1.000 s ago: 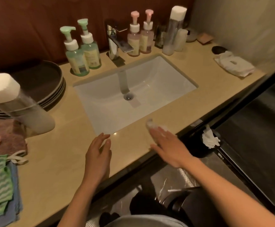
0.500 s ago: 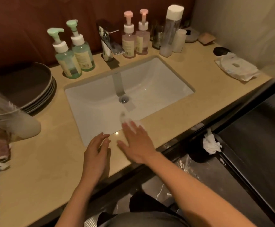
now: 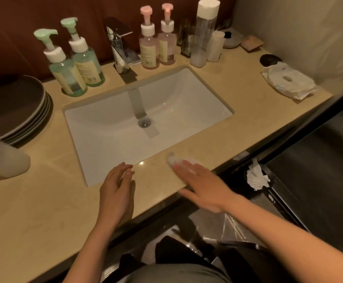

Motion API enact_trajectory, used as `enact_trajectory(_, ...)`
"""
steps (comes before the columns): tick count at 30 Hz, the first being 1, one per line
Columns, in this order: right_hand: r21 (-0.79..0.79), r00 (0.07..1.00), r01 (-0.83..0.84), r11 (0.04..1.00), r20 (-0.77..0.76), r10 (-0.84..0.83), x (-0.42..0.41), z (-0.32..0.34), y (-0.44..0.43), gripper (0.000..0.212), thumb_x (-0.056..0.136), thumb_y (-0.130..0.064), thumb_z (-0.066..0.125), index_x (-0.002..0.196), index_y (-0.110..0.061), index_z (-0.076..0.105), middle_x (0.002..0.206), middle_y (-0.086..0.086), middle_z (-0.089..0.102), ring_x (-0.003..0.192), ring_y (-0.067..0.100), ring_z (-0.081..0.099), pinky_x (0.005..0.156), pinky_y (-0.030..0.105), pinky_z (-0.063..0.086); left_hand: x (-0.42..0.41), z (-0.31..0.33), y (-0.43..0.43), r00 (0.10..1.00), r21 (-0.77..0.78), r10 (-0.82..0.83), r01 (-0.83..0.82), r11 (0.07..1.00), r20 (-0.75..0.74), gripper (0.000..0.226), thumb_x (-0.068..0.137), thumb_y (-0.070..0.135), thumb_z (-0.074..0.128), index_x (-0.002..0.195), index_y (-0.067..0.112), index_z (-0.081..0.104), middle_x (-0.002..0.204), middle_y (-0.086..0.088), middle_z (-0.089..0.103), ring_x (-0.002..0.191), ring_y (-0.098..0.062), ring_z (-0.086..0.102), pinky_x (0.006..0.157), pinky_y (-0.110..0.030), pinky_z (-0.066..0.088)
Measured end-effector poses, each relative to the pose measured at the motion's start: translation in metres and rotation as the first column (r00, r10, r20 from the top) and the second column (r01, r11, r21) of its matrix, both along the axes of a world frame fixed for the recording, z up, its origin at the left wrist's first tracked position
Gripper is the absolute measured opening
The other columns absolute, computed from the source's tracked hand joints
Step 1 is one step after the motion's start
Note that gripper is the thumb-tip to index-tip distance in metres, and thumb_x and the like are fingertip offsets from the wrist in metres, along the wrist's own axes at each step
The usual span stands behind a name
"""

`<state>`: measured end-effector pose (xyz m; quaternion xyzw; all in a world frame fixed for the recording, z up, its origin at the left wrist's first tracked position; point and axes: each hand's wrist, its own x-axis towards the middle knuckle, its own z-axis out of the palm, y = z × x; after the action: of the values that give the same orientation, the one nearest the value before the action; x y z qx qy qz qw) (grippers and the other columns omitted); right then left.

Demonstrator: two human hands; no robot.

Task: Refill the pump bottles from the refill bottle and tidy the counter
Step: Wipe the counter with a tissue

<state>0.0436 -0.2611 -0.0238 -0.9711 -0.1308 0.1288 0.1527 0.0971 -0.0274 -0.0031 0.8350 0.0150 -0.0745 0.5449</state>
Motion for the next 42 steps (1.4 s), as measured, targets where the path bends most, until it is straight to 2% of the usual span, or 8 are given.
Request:
enact_trajectory(5, -0.018, 0.974, 0.224, 0.974, 0.017, -0.224, 0.026, -0.002, -0.067, 0.068, 0.098, -0.052, 0.025, 0.147, -0.033, -0.018, 0.159, -0.003, 0.002, 0.146, 0.014, -0.002, 0.118, 0.043, 0.011, -0.001, -0.001, -0.006, 1.0, 0.005, -0.012, 0.012, 1.0, -0.015, 0.019, 0.097, 0.029, 0.045, 0.108, 0.034, 0.059, 0.13, 0.005, 0.055, 0.122, -0.014, 0.05, 0.107, -0.041, 0.037)
enact_trajectory(11, -0.022, 0.89, 0.456, 0.89, -0.016, -0.456, 0.052, -0.008, -0.028, 0.072, 0.096, -0.059, 0.017, 0.151, -0.02, -0.008, 0.158, -0.004, -0.009, 0.144, 0.014, -0.015, 0.114, 0.033, -0.009, 0.005, 0.003, -0.009, 0.997, 0.026, -0.069, 0.07, 0.997, -0.024, 0.02, 0.097, 0.024, 0.045, 0.111, 0.029, 0.059, 0.128, 0.01, 0.052, 0.119, -0.006, 0.044, 0.103, -0.028, 0.033)
enact_trajectory(19, 0.043, 0.932, 0.362, 0.931, -0.037, -0.361, 0.04, -0.01, 0.085, 0.074, 0.094, -0.063, 0.014, 0.15, -0.022, -0.012, 0.158, -0.004, -0.013, 0.142, 0.013, -0.021, 0.118, 0.039, -0.008, 0.039, 0.008, -0.009, 0.976, 0.037, -0.217, 0.217, 0.975, -0.01, 0.02, 0.098, 0.024, 0.045, 0.111, 0.028, 0.06, 0.127, 0.011, 0.051, 0.12, -0.005, 0.043, 0.096, -0.02, 0.028)
enact_trajectory(22, 0.084, 0.945, 0.328, 0.941, -0.014, -0.328, 0.024, -0.008, 0.106, 0.077, 0.089, -0.063, 0.008, 0.151, -0.019, -0.005, 0.158, -0.005, -0.006, 0.141, 0.009, -0.02, 0.117, 0.034, -0.011, 0.049, 0.008, -0.013, 0.956, 0.023, -0.292, 0.292, 0.956, -0.011, 0.021, 0.098, 0.022, 0.045, 0.112, 0.026, 0.06, 0.123, 0.012, 0.054, 0.115, -0.004, 0.045, 0.095, -0.021, 0.029)
enact_trajectory(26, 0.146, 0.948, 0.315, 0.938, -0.007, -0.317, 0.005, -0.005, 0.113, 0.068, 0.096, -0.057, 0.019, 0.152, -0.019, 0.009, 0.158, -0.005, 0.006, 0.145, 0.011, -0.008, 0.116, 0.029, -0.009, 0.057, 0.004, -0.019, 0.934, 0.005, -0.357, 0.357, 0.934, -0.019, 0.022, 0.097, 0.023, 0.047, 0.111, 0.023, 0.064, 0.124, 0.007, 0.058, 0.117, -0.007, 0.048, 0.095, -0.021, 0.031)
enact_trajectory(30, 0.172, 0.943, 0.326, 0.93, 0.012, -0.333, -0.006, -0.003, 0.096, 0.057, 0.1, -0.046, 0.029, 0.151, -0.024, 0.014, 0.157, -0.007, 0.016, 0.145, 0.008, 0.002, 0.117, 0.027, -0.001, 0.057, 0.002, -0.029, 0.907, 0.012, -0.419, 0.419, 0.908, -0.04, 0.024, 0.097, 0.022, 0.046, 0.115, 0.021, 0.063, 0.127, 0.005, 0.057, 0.116, -0.006, 0.047, 0.094, -0.02, 0.03)
enact_trajectory(35, 0.146, 0.926, 0.374, 0.916, -0.011, -0.377, -0.003, -0.003, 0.037, 0.057, 0.101, -0.042, 0.031, 0.151, -0.034, 0.004, 0.157, -0.013, 0.012, 0.145, 0.005, 0.002, 0.116, 0.028, 0.002, 0.07, -0.003, -0.045, 0.882, 0.122, -0.461, 0.471, 0.874, -0.099, 0.035, 0.098, 0.031, 0.043, 0.131, 0.023, 0.053, 0.139, 0.001, 0.049, 0.129, -0.018, 0.042, 0.098, -0.022, 0.027)
enact_trajectory(42, 0.081, 0.837, 0.546, 0.834, -0.039, -0.545, 0.036, -0.002, -0.069, 0.058, 0.101, -0.043, 0.025, 0.152, -0.025, 0.002, 0.158, -0.007, 0.005, 0.144, 0.006, -0.004, 0.119, 0.035, 0.003, 0.077, -0.004, -0.07, 0.885, 0.122, -0.423, 0.45, 0.885, -0.195, 0.042, 0.098, 0.037, 0.04, 0.135, 0.019, 0.05, 0.141, 0.001, 0.047, 0.131, -0.017, 0.04, 0.098, -0.02, 0.025)
